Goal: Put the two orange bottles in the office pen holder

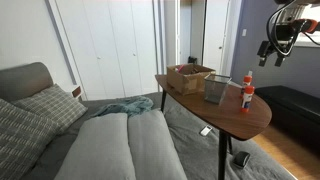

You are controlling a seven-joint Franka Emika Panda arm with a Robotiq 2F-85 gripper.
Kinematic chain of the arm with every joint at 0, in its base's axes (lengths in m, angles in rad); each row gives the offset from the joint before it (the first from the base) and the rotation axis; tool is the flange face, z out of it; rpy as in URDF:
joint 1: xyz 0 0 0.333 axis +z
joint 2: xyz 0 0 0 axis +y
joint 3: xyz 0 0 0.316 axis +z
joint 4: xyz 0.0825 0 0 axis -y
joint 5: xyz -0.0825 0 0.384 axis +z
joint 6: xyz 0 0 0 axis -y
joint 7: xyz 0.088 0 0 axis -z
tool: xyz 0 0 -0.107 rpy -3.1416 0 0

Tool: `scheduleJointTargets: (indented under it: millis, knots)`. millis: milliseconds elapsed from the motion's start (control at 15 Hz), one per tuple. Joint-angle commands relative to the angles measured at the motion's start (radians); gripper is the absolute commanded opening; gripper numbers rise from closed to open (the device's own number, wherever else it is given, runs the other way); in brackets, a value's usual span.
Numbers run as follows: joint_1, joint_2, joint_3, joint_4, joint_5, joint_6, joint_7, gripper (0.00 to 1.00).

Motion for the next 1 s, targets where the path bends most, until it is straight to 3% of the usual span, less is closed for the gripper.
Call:
scheduleJointTargets:
  millis: [0, 400, 933]
  knots:
    - [-0.023, 0.003, 0.021, 0.002, 0.007, -0.003, -0.006, 1.0]
    - [-0.01, -0.029, 0.043, -0.033, -0.011, -0.006, -0.029, 1.0]
    - [0.087, -0.159, 0.136, -0.168, 0.025, -0.093, -0.178, 1.0]
